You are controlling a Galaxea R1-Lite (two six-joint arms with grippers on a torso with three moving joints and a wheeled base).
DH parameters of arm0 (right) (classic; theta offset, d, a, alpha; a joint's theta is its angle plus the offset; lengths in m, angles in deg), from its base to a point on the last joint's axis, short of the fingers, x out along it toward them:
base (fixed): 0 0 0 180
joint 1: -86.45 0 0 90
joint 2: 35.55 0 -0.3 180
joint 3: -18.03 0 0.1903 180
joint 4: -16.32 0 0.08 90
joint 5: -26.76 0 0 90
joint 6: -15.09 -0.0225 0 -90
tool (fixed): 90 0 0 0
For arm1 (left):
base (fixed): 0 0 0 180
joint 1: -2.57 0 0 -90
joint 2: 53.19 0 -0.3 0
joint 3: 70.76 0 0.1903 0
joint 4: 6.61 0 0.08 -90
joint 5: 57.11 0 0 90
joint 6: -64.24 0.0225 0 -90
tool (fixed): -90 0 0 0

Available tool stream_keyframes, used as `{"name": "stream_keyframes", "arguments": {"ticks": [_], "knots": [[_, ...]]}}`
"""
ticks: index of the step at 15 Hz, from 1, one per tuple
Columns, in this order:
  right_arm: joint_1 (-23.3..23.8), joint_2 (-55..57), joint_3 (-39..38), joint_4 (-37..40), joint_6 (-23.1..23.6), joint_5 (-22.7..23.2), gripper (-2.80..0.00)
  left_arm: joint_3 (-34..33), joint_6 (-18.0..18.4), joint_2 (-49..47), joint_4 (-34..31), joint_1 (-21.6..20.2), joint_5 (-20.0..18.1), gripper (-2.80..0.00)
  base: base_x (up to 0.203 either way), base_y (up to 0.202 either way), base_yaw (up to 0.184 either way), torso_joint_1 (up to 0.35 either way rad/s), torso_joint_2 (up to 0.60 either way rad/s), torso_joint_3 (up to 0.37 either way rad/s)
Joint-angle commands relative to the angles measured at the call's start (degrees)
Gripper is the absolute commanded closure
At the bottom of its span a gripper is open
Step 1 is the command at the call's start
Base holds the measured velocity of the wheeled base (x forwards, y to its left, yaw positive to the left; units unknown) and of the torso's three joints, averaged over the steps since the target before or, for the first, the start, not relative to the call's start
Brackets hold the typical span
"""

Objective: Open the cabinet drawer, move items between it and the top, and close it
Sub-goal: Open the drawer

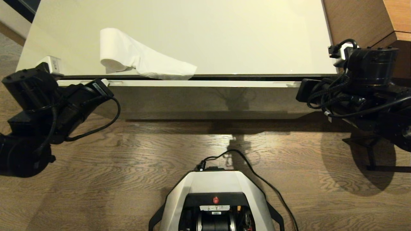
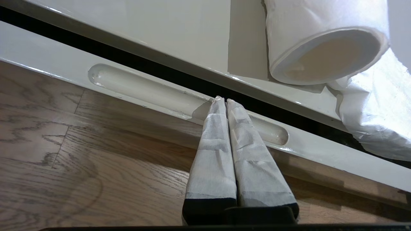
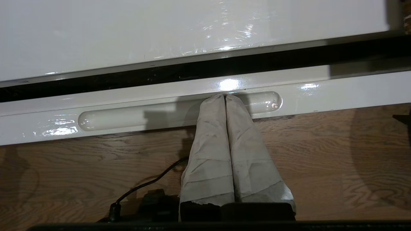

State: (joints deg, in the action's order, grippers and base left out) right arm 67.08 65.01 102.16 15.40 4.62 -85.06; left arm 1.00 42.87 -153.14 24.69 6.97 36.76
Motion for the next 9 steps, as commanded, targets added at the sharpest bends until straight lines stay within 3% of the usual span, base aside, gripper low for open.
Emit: {"name": "stream_keyframes", "arguments": {"ticks": [1, 6, 9], "knots": [[-0.2, -0.1, -0.9, 0.4, 0.0, -0.1, 0.00, -0.5, -0.1, 0.1, -0.4, 0.1, 0.0, 0.00, 0.000, 0.000, 0.000, 0.000, 0.00, 0.000], [-1.1, -7.2, -7.8, 2.2, -0.3, -0.1, 0.00, -6.3, 0.0, 4.7, -1.0, 0.5, -0.2, 0.00, 0.000, 0.000, 0.000, 0.000, 0.00, 0.000], [-1.9, -12.6, -13.5, 4.1, -1.7, -0.6, 0.00, -13.6, -0.1, 9.2, -1.1, 1.8, -0.2, 0.00, 0.000, 0.000, 0.000, 0.000, 0.00, 0.000]]}}
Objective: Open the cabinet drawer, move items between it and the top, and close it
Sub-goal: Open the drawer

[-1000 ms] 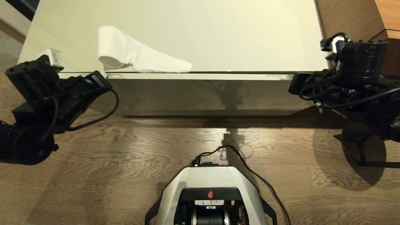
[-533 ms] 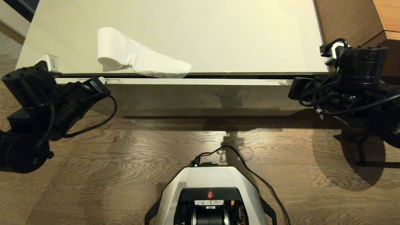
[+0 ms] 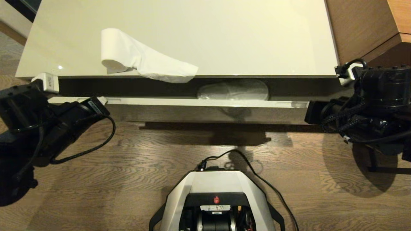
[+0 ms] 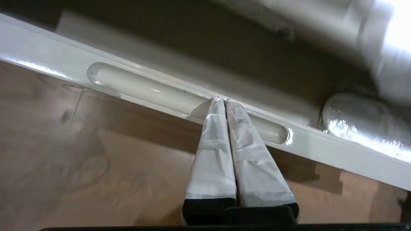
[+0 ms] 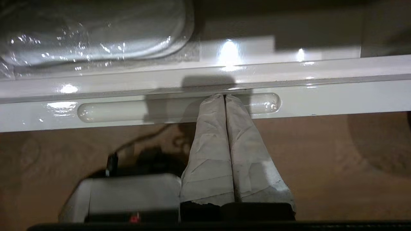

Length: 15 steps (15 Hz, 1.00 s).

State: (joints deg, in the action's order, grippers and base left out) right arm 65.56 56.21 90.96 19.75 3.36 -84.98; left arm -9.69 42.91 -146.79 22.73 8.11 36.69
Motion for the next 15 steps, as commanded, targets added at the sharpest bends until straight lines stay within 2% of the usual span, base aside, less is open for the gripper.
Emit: {"name": "stream_keyframes", "arguments": {"ticks": [1, 4, 7, 10, 12, 15], "knots": [[-0.8, -6.6, -4.1, 1.2, -1.2, -1.3, 0.00, -6.1, -0.2, 5.3, 0.7, 1.3, -0.1, 0.00, 0.000, 0.000, 0.000, 0.000, 0.00, 0.000], [-1.6, -18.5, -9.6, 10.0, -4.8, -2.2, 0.00, -13.6, -0.4, 15.2, -3.5, 3.0, 0.0, 0.00, 0.000, 0.000, 0.000, 0.004, 0.01, -0.003], [-1.9, -31.2, -10.8, 24.2, -7.0, -2.4, 0.00, -15.9, -0.7, 28.7, -15.1, 3.4, 0.3, 0.00, 0.000, 0.000, 0.000, 0.000, 0.00, 0.000], [-1.8, -48.2, -6.9, 45.5, -7.5, -2.5, 0.00, -11.0, -1.0, 49.5, -40.2, 3.4, -0.2, 0.00, 0.000, 0.000, 0.000, 0.000, 0.00, 0.000], [-0.9, -56.4, -2.2, 59.6, -7.2, -3.4, 0.00, -4.6, -1.4, 60.6, -58.4, 2.1, -0.6, 0.00, 0.000, 0.000, 0.000, 0.000, 0.00, 0.000], [1.0, -61.1, 6.4, 71.7, -6.2, -5.7, 0.00, 7.4, -1.7, 66.2, -77.2, -0.6, -1.0, 0.00, 0.000, 0.000, 0.000, 0.000, 0.00, 0.000]]}}
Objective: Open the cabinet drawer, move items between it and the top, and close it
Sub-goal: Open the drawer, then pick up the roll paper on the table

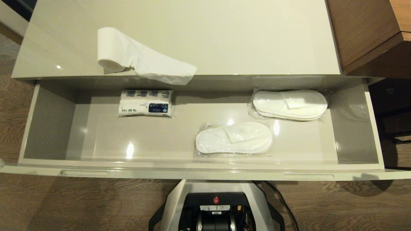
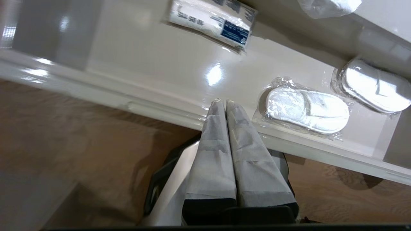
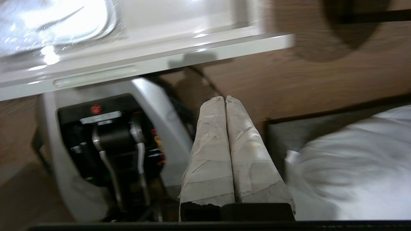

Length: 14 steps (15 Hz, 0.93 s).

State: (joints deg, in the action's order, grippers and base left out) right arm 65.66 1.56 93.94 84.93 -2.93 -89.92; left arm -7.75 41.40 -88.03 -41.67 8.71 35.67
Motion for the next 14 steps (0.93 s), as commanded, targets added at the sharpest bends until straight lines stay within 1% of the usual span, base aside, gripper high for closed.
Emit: {"name": "stream_keyframes", "arguments": {"ticks": [1, 3, 4, 5, 6, 7, 8, 9, 10, 12, 13, 14], "knots": [[1.4, -6.8, 3.7, 6.7, 0.2, -1.6, 0.00, 7.4, -0.3, 8.3, -15.4, -1.7, 0.2, 0.00, 0.000, 0.000, 0.000, 0.000, 0.00, 0.000], [3.6, -9.9, 3.7, 7.9, 0.3, -3.6, 0.00, 8.5, -0.2, 10.2, -17.4, -4.0, 0.6, 0.00, 0.000, 0.000, 0.000, 0.000, 0.00, 0.000], [4.6, -11.7, 4.0, 10.6, 0.3, -3.9, 0.00, 9.4, 0.0, 11.0, -19.2, -5.1, 0.7, 0.00, 0.000, 0.000, 0.000, 0.000, 0.00, 0.000], [5.2, -12.4, 5.1, 12.8, 0.3, -4.3, 0.00, 10.6, 0.1, 11.3, -20.6, -5.6, 0.7, 0.00, 0.000, 0.000, 0.000, 0.000, 0.00, 0.000], [6.8, -12.2, 6.5, 13.7, 0.0, -5.1, 0.00, 12.8, 0.1, 11.4, -22.7, -6.4, 0.9, 0.00, 0.000, 0.000, 0.000, 0.000, 0.00, 0.000], [7.8, -12.0, 7.1, 14.0, -0.2, -5.8, 0.00, 13.6, 0.3, 11.6, -23.9, -7.0, 1.3, 0.00, 0.000, 0.000, 0.000, 0.000, 0.00, 0.000], [9.8, -12.3, 7.1, 14.1, -0.3, -5.8, 0.00, 14.4, 0.5, 12.1, -24.4, -8.5, 3.5, 0.00, 0.000, 0.000, 0.000, 0.000, 0.00, 0.000], [13.0, -13.1, 6.7, 14.4, -0.2, -5.6, 0.00, 14.2, 0.7, 13.6, -24.8, -8.7, 4.4, 0.00, 0.000, 0.000, 0.000, 0.000, 0.00, 0.000], [14.0, -15.3, 6.3, 15.1, 0.2, -5.5, 0.00, 13.5, 1.0, 15.3, -25.5, -8.7, 4.8, 0.00, 0.000, 0.000, 0.000, 0.000, 0.00, 0.000], [14.4, -20.1, 5.1, 18.4, 1.2, -5.0, 0.00, 11.5, 1.8, 20.4, -28.3, -8.5, 5.1, 0.00, 0.000, 0.000, 0.000, 0.000, 0.00, 0.000], [14.5, -20.7, 4.9, 19.5, 1.6, -4.3, 0.00, 10.9, 2.1, 21.8, -29.6, -8.3, 5.2, 0.00, 0.000, 0.000, 0.000, 0.000, 0.00, 0.000], [14.5, -20.7, 5.0, 19.4, 1.7, -3.5, 0.00, 11.6, 2.6, 21.7, -29.8, -8.2, 5.0, 0.00, 0.000, 0.000, 0.000, 0.000, 0.00, 0.000]]}}
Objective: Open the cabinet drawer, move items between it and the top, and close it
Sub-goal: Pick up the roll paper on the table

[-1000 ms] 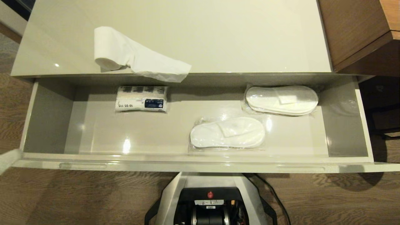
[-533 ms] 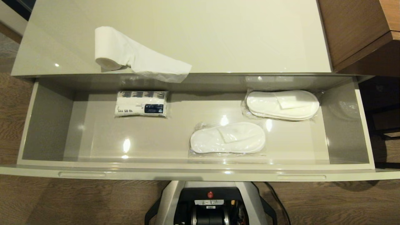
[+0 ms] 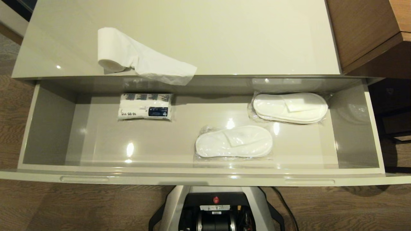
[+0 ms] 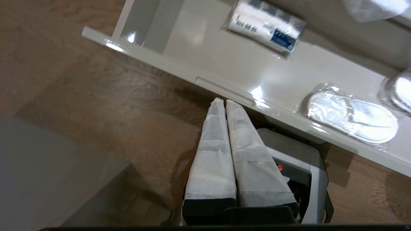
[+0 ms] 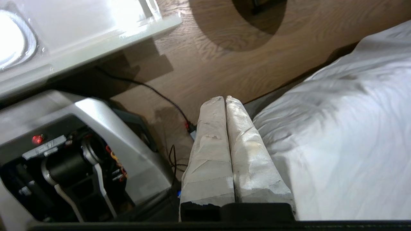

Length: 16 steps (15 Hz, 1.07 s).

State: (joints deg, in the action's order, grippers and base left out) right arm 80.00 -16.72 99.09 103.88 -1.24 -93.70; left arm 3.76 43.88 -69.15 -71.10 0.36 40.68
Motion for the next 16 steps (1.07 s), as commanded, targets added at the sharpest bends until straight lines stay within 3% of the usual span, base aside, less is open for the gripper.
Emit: {"name": "stream_keyframes", "arguments": {"ticks": [1, 2, 5, 9, 11, 13, 16], "knots": [[0.8, -2.3, 0.7, 0.4, 0.4, 1.2, 0.00, 0.6, 0.6, 2.8, -0.4, 0.2, -0.1, 0.00, 0.000, 0.000, 0.000, 0.000, 0.00, 0.000], [2.8, -1.9, 2.7, 1.1, 1.2, 3.1, 0.00, 1.6, 0.9, 2.6, -0.5, 0.2, -0.1, 0.00, 0.000, 0.000, 0.000, 0.000, 0.00, 0.000], [9.4, -3.6, 5.3, 5.3, 6.5, 20.1, 0.00, 2.3, 1.1, 2.5, -1.0, 0.2, -0.5, 0.00, 0.000, 0.000, 0.000, 0.000, 0.00, 0.000], [5.7, -6.3, -2.2, 1.1, 7.5, 14.8, 0.00, 2.6, 1.1, 3.0, -1.0, 0.2, -0.4, 0.00, 0.000, 0.000, 0.000, 0.000, 0.00, 0.000], [5.9, -11.4, -9.8, -3.9, 9.5, 17.5, 0.00, 2.3, 1.1, 3.0, -0.8, 0.2, -0.5, 0.00, 0.000, 0.000, 0.000, 0.000, 0.00, 0.000], [6.1, -16.2, -19.7, -15.1, 15.5, 20.4, 0.00, 2.1, 1.1, 2.9, -0.5, 0.2, -1.0, 0.00, 0.000, 0.000, 0.000, 0.000, 0.00, 0.000], [6.1, -17.4, -43.4, -48.5, 18.8, 22.1, 0.00, 2.0, 1.1, 2.9, -0.4, 0.2, -1.7, 0.00, 0.000, 0.000, 0.000, 0.000, 0.00, 0.000]]}}
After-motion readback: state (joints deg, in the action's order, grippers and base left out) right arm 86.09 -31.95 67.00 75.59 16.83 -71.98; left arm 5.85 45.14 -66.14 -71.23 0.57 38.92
